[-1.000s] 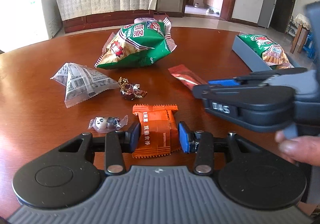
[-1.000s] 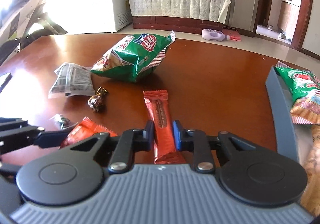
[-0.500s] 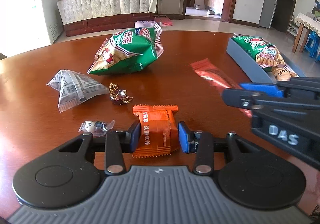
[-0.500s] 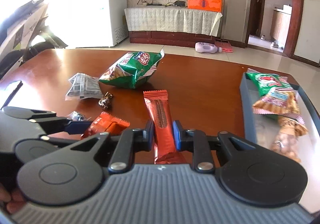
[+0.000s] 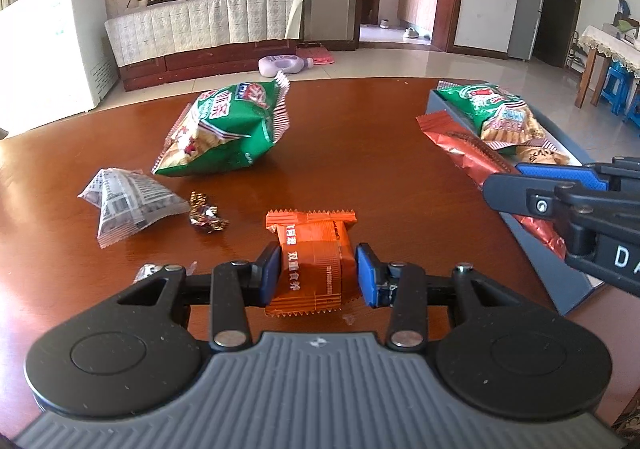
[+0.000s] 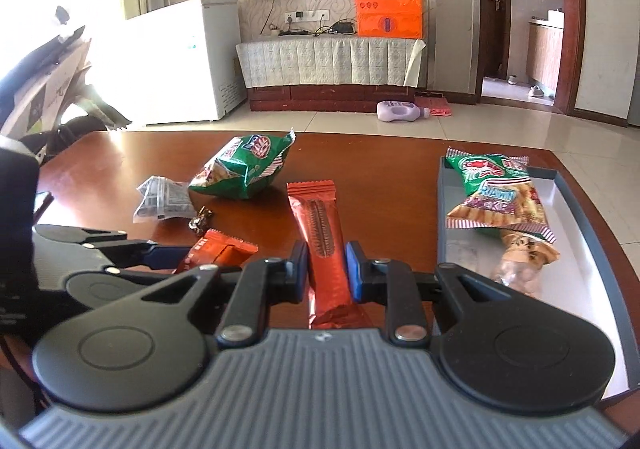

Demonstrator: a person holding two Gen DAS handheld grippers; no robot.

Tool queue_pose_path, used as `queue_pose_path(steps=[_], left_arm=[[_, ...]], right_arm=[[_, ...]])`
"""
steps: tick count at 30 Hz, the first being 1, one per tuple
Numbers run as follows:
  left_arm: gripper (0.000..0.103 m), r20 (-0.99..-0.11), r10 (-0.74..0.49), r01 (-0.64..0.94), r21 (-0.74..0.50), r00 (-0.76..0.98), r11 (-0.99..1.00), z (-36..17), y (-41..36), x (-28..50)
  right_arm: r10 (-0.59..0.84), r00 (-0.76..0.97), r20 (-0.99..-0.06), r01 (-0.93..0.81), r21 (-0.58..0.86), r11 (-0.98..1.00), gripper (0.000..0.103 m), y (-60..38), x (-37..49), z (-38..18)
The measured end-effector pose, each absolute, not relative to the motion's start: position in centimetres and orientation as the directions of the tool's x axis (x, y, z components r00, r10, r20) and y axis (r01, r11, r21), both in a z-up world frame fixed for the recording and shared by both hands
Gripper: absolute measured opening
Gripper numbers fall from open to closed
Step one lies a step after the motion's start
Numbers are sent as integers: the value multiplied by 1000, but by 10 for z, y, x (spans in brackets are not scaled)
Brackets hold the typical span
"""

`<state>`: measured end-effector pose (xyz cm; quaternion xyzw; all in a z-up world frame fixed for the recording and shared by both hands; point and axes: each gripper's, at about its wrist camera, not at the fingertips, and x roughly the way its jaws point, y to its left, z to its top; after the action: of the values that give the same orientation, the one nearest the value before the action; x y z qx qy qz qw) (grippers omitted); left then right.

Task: Organize snacks
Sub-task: 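Carry the orange wafer pack and red chocolate bar over the blue box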

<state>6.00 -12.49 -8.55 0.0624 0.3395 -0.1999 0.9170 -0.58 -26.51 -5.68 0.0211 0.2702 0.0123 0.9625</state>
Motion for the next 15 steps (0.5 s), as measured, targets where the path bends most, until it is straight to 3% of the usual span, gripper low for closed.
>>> queue_pose_path(steps=[15], left_arm=[[46, -637, -343, 436, -12, 691, 900, -80, -152, 49]], right_arm=[[8, 869, -495, 12, 38, 999, 24, -285, -28, -44]])
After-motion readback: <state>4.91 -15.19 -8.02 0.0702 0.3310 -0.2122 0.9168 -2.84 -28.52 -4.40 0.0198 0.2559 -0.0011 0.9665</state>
